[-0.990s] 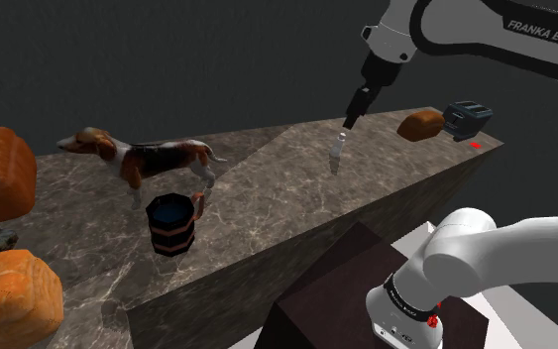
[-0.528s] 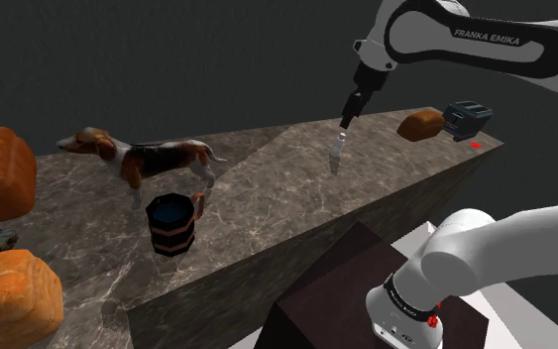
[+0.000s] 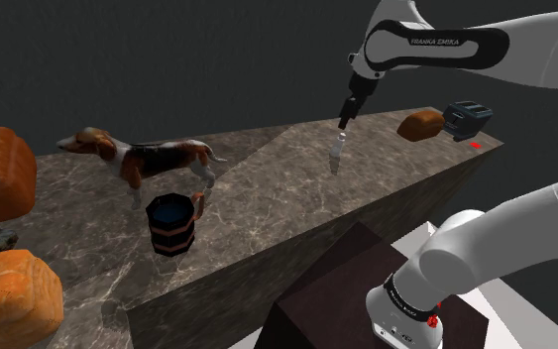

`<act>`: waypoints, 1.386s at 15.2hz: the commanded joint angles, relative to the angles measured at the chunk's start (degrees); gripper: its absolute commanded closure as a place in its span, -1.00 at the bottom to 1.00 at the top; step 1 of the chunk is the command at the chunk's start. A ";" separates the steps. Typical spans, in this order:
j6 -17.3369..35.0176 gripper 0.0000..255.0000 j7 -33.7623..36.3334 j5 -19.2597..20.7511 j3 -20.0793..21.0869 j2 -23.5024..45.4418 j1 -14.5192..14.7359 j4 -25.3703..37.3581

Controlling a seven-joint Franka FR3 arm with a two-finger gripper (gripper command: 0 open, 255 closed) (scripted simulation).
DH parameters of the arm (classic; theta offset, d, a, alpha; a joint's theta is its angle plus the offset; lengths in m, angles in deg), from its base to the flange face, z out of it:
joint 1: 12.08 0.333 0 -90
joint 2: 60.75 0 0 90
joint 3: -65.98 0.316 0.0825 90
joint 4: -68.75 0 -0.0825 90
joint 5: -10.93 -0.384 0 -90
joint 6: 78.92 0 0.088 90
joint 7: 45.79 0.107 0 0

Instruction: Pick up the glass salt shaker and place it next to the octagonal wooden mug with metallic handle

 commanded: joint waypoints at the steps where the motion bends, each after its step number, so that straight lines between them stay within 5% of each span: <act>1: 1.62 -1.00 -2.15 0.06 -1.73 3.26 -0.60 1.35; 12: 6.90 -1.00 -14.23 -4.56 -8.79 24.95 -4.44 15.43; 21: 5.95 -1.00 -22.80 -10.92 -10.22 44.33 -10.75 33.19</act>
